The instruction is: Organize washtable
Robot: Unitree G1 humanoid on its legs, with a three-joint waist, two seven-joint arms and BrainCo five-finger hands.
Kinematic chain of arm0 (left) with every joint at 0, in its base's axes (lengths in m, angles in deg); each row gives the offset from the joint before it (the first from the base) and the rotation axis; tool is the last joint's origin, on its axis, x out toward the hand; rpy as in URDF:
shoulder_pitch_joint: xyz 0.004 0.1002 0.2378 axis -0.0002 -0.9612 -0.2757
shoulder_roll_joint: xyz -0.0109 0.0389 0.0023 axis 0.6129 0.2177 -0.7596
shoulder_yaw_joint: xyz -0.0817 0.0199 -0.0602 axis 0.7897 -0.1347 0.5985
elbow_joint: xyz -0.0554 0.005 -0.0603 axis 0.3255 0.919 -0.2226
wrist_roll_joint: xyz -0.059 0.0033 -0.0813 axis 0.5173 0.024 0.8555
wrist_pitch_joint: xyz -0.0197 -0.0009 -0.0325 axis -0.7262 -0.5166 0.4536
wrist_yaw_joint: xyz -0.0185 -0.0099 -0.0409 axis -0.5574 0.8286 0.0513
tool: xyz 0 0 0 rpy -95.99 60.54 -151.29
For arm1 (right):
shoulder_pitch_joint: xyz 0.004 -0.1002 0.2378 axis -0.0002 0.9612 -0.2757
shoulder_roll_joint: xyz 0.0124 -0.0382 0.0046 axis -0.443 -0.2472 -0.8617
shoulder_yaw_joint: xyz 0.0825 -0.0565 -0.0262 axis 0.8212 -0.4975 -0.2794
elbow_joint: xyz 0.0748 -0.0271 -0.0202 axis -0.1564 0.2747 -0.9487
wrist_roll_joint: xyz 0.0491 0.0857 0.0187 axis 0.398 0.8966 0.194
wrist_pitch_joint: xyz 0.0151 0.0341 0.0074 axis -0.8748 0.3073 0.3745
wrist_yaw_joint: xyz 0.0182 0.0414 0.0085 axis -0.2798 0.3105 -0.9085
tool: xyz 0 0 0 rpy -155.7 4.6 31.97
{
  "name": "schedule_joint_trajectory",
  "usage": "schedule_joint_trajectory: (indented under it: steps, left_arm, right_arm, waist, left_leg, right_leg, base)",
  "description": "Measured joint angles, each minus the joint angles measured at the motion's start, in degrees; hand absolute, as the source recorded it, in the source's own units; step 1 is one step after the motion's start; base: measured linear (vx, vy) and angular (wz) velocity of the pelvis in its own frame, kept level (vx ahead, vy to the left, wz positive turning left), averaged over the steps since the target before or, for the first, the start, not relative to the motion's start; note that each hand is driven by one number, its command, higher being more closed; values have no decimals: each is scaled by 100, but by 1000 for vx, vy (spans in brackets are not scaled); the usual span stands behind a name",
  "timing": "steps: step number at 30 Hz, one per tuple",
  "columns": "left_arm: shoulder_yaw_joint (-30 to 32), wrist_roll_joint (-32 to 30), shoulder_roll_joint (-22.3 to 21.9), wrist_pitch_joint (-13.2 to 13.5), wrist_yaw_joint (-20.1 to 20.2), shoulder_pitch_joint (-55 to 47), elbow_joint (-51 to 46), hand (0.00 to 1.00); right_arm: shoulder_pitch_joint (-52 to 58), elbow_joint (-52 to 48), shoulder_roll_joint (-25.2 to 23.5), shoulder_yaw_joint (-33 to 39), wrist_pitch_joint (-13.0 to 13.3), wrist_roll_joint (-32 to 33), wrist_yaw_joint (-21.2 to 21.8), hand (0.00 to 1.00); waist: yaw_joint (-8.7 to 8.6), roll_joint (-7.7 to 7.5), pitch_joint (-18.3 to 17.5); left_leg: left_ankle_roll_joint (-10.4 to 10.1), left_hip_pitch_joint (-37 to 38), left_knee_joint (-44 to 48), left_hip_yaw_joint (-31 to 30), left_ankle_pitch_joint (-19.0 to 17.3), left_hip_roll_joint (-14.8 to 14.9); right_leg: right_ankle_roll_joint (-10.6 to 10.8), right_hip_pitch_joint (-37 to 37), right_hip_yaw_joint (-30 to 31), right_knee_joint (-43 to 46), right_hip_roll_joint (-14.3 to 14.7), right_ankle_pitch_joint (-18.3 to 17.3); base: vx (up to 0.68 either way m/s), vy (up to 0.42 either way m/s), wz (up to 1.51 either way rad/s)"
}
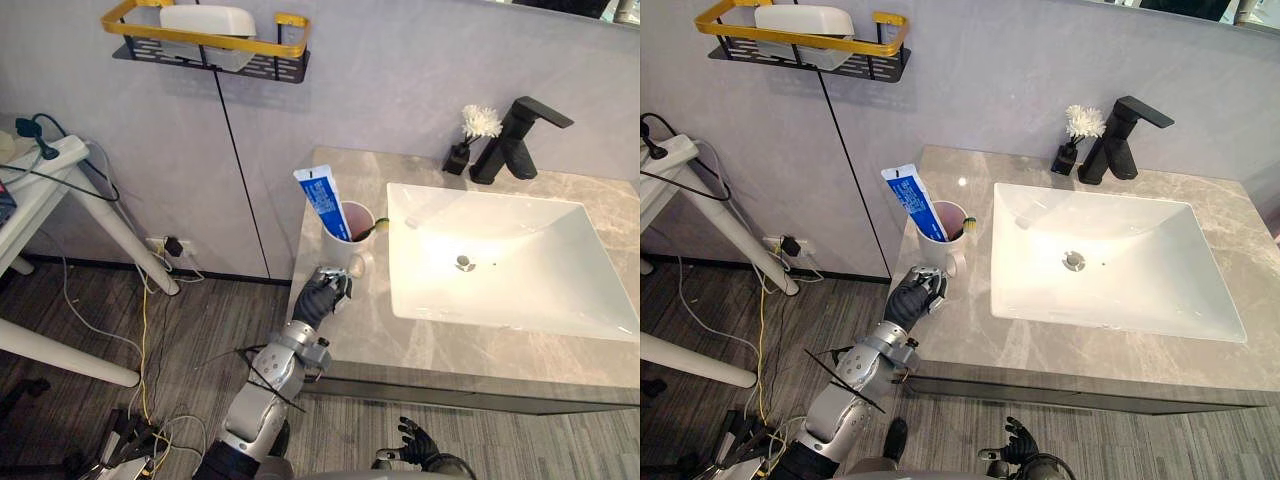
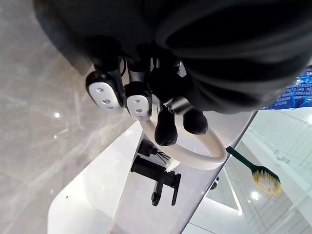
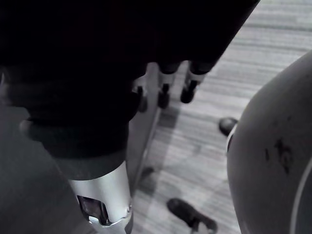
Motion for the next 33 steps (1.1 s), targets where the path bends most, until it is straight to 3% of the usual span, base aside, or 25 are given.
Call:
schedule_joint_trajectory:
  steps: [10, 23, 33]
  left_arm:
    - [317, -1, -37, 40, -69, -14, 79, 100]
    - [432, 1009, 55, 152, -224, 212, 74, 100]
    - [493, 1117, 284, 158, -161, 301, 57, 100]
  right_arm:
    - [-48, 46, -4, -39, -1, -1, -2, 0]
    - [-63, 49, 26, -33, -20, 0, 0, 0]
    - [-120, 138, 51, -32, -12, 1, 7, 0]
  waist:
    - [0, 3, -2]
    - [-14, -22, 6]
    - [-130, -58, 33]
  left_leg:
    - [-1, 50, -24, -47, -1, -5]
    - [-3, -135, -4, -3, -3, 2]
    - [-1, -152, -2, 81, -3, 1]
  right_leg:
    - [0, 88, -85, -33, 3, 1]
    - [10, -83, -8, -111, 21, 55]
    - [11, -161, 94, -110, 8, 92]
  base:
    - [-2, -2, 2]
    - [1, 0, -2]
    - [-7, 3, -5]
